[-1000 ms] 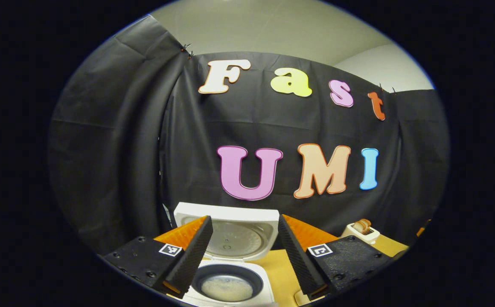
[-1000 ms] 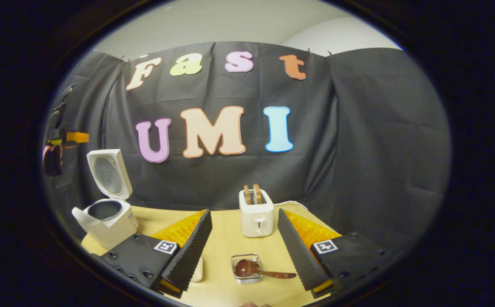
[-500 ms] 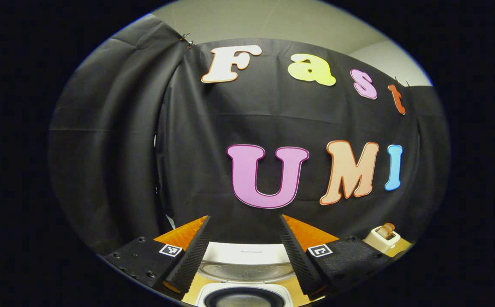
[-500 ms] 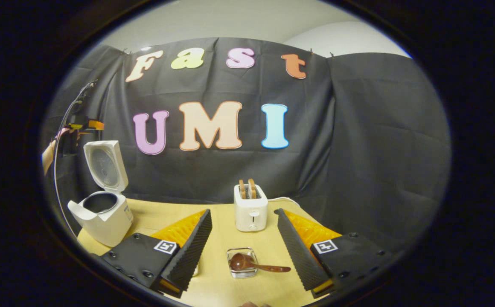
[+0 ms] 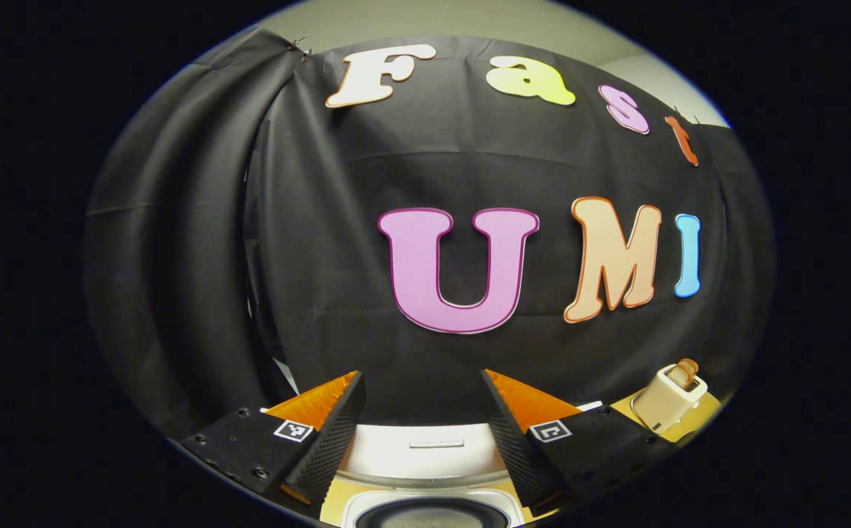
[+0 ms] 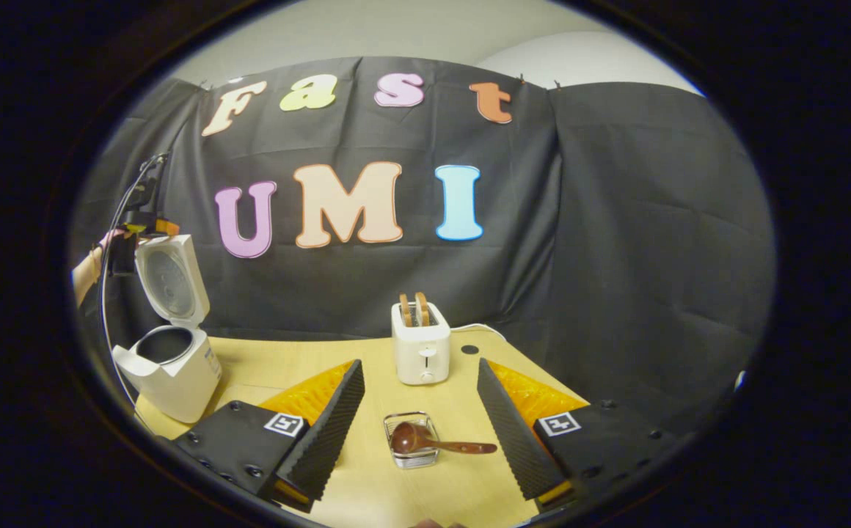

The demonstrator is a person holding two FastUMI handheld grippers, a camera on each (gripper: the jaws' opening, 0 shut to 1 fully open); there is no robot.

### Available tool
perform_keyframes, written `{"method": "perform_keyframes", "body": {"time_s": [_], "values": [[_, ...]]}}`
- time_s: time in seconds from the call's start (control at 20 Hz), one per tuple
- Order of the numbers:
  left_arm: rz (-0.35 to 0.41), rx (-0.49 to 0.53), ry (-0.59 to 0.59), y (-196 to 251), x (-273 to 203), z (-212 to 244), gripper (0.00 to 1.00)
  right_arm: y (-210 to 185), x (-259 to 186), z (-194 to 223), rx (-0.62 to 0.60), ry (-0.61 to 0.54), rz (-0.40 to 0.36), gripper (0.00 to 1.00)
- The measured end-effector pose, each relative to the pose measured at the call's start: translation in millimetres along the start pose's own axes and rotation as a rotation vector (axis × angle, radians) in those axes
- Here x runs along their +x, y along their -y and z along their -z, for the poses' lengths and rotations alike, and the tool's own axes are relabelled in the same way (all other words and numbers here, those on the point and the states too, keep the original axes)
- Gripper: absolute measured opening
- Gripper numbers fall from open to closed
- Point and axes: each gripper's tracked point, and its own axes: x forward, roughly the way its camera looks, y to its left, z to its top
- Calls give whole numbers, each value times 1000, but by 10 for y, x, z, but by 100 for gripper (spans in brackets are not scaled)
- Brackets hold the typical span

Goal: Close the left gripper, press the button to open the rice cooker; take a wooden spoon from the chopstick holder with the right hand, scoop a spoonful of rice and pour it into the rice cooker, then put the wooden spoon back into the chopstick holder.

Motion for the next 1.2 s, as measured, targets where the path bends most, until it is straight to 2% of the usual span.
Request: {"method": "perform_keyframes", "body": {"time_s": [0.4,0.8,0.85,0.9,1.2], "values": [[3,-9,87,29,-100,-9,90,-20,50,17,29,-5,-14,100],[38,-22,75,36,-692,199,81,-71,7,-61,23,17,-35,100],[39,-25,68,34,-791,267,81,-78,4,-76,27,19,-39,100],[40,-24,64,36,-896,319,81,-89,8,-80,29,19,-41,96],[53,-24,-2,97,-1510,944,81,-147,-10,-61,24,17,-53,96]]}}
